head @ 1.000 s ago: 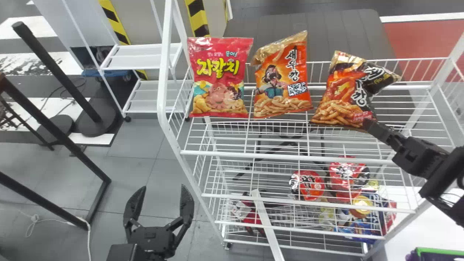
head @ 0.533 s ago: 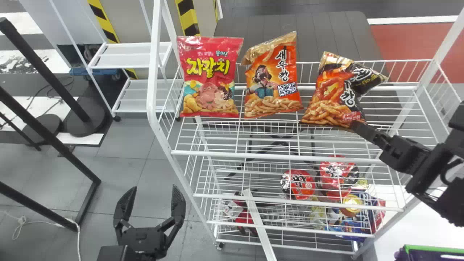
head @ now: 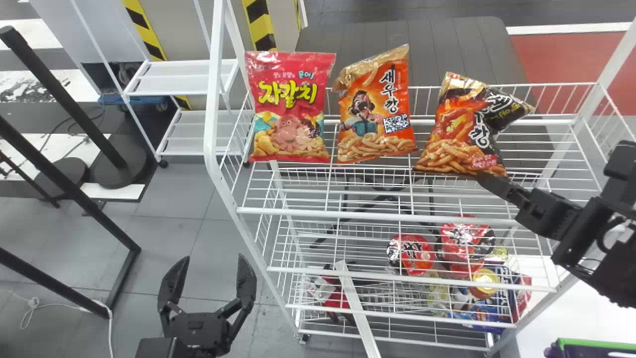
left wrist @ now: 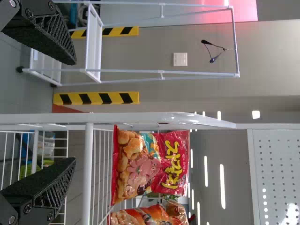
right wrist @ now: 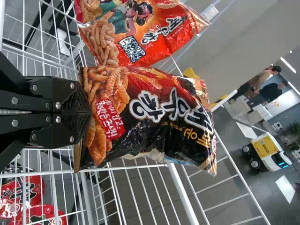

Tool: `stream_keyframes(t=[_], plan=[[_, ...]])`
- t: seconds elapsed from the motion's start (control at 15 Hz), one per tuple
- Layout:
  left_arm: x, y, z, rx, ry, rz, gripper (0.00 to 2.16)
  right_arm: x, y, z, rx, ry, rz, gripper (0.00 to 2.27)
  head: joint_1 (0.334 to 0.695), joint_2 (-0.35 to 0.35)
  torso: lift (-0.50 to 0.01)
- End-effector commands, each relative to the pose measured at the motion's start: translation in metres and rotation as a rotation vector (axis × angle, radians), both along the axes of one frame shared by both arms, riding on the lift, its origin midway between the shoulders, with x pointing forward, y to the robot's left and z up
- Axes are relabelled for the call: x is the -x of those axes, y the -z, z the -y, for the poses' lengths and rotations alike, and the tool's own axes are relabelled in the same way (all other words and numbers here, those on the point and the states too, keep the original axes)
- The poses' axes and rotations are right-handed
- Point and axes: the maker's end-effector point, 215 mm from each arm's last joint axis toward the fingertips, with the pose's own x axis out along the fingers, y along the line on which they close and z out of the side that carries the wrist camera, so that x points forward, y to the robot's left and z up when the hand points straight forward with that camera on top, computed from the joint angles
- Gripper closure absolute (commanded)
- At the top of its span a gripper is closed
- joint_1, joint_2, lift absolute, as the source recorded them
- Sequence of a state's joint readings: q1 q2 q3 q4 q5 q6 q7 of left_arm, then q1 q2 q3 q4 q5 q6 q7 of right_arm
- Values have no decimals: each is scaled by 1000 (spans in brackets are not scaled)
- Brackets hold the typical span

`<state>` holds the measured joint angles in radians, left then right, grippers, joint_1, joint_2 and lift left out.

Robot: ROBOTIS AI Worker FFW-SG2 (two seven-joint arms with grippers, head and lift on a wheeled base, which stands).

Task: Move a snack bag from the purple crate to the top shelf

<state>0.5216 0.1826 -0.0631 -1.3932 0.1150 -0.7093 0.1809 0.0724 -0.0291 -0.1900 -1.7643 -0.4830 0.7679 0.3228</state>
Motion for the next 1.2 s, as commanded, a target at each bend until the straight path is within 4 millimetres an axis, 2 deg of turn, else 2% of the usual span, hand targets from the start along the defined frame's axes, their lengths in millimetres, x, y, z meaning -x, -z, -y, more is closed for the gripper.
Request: stream_keyframes(t=[0.0,0.4,0.93,1.13], plan=[[0,1,-1,-1,-1,-2,80,-9,4,0,0,2,-5,2243,695,140,0],[-1,2,-2,-1,-4,-3,80,-28,10,3,1,15,-8,2243,695,137,0],[-2,3,-4,0,-7,-4,80,-58,6,-3,7,18,16,2243,695,134,0],[-1,4,-4,0,-7,-6,80,-63,11,-1,13,23,8,2243,695,137,0]])
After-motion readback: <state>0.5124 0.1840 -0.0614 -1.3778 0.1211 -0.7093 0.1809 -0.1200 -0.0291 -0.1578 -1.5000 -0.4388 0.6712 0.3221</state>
